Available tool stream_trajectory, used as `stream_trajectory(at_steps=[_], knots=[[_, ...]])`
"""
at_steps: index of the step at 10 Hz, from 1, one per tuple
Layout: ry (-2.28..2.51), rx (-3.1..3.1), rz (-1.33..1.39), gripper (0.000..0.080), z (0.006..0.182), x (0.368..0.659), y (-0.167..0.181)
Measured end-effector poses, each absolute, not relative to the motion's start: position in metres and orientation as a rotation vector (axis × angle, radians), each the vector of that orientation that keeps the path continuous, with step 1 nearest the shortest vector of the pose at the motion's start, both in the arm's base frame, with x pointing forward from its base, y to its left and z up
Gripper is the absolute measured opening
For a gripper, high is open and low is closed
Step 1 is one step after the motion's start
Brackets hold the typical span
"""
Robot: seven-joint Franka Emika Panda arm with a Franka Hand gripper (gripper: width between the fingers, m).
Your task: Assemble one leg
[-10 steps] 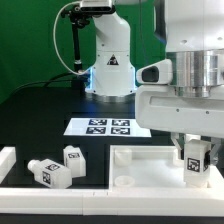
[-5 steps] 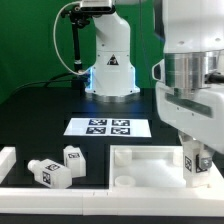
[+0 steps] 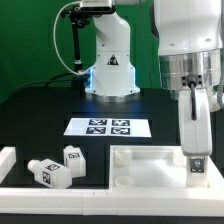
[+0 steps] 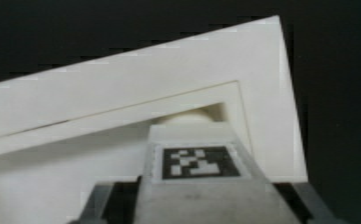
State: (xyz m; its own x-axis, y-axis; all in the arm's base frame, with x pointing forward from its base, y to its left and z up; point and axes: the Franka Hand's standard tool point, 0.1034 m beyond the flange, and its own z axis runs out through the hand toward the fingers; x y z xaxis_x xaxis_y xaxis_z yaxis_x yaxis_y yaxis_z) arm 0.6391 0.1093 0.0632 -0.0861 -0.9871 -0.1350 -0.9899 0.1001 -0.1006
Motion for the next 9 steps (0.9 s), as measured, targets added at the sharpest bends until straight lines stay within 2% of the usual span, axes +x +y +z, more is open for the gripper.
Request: stream_trajectory(at_steps=[1,2,3,4,7,9], knots=[[2.004,-2.197,0.003,0.0377,0.063,0.638,0.113],[1.786,-2.373,-0.023,0.0377,0.064,0.639,0.115],[1.567,-2.519,-0.054,0.0553,0.066,0.64,0.115],[1.347,-2.645,-0.079,0.063,0.066,0.64,0.115],[1.125,-2.761,-0.104,0.0646,0.066,0.641,0.112],[0.643,-2.967,-0.148,0.0649,0.069,0.644,0.104]])
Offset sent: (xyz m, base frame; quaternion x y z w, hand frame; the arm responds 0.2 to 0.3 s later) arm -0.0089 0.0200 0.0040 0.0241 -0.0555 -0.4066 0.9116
